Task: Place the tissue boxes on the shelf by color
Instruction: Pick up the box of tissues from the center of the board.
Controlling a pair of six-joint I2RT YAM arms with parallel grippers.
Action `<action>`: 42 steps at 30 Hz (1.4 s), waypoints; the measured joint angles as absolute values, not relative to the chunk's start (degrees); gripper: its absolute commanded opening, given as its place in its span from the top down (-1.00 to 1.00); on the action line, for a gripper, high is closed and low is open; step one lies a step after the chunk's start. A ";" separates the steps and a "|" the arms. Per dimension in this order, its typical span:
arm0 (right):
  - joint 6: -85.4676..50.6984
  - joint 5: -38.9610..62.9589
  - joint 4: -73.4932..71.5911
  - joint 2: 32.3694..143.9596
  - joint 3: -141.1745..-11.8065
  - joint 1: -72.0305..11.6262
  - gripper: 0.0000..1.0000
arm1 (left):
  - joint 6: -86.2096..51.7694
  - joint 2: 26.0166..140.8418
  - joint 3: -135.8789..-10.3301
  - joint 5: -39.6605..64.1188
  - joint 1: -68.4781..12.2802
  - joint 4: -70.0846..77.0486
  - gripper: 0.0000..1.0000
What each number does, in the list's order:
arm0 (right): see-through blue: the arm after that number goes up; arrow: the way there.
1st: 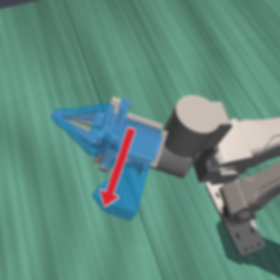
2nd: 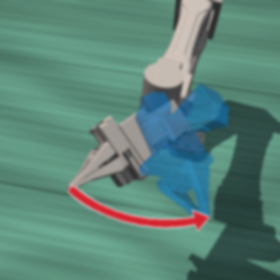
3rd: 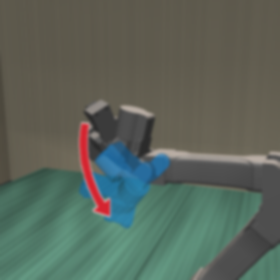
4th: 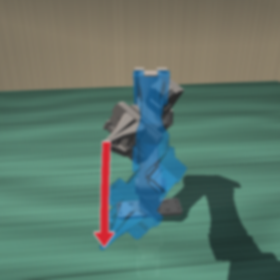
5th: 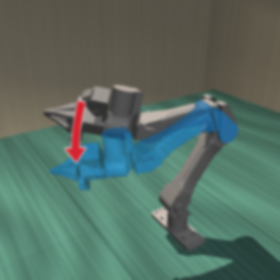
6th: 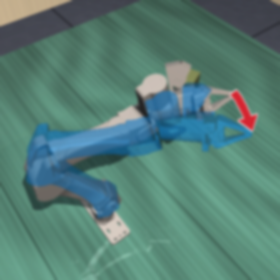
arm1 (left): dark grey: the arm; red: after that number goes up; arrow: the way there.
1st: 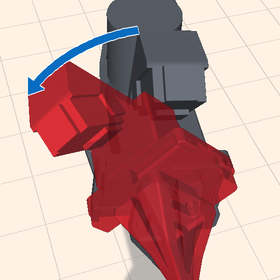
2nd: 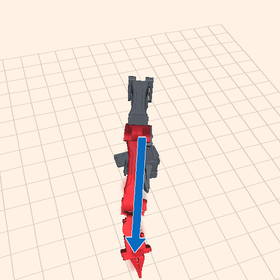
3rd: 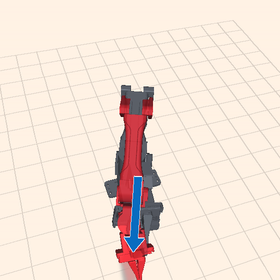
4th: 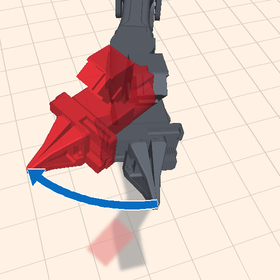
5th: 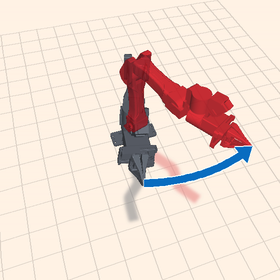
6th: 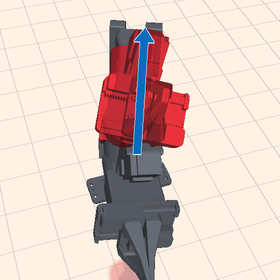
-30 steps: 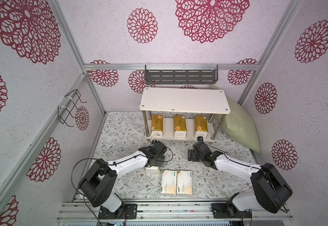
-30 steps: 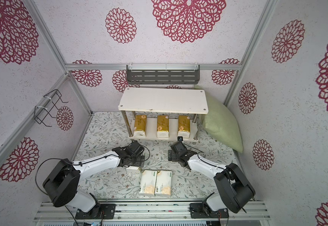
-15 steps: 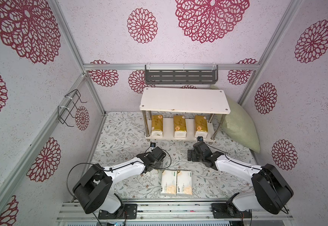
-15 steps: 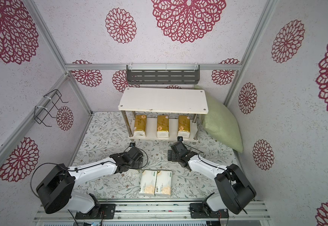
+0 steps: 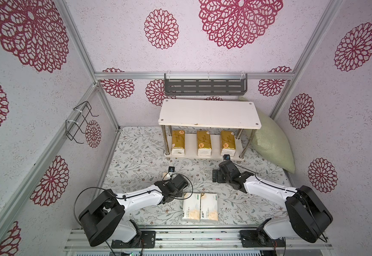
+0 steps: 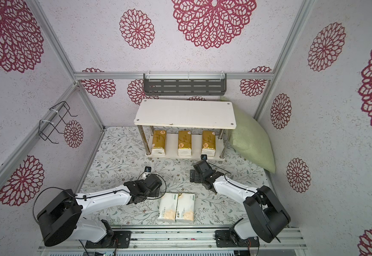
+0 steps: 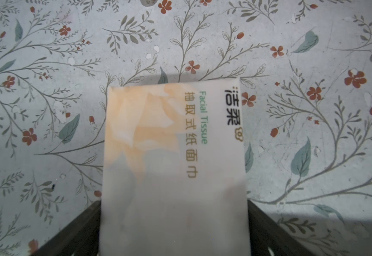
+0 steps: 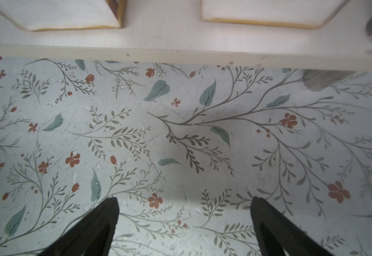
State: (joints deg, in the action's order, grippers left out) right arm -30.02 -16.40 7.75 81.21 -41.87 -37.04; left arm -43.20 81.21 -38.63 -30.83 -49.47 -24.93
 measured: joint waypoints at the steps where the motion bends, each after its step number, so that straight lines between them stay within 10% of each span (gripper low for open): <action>1: -30.00 -16.40 7.75 81.21 -41.87 -37.12 -0.98 | -43.35 80.84 -38.39 -31.09 -49.71 -24.97 -0.95; 42: -30.00 -16.45 7.46 82.52 -42.52 -38.17 -0.99 | -50.52 71.94 -34.33 -30.48 -52.38 -27.49 -0.95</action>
State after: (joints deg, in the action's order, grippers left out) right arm -30.00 -16.45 7.46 82.52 -42.52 -38.17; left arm -50.52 71.94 -34.33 -30.48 -52.38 -27.49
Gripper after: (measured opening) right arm 0.993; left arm 0.974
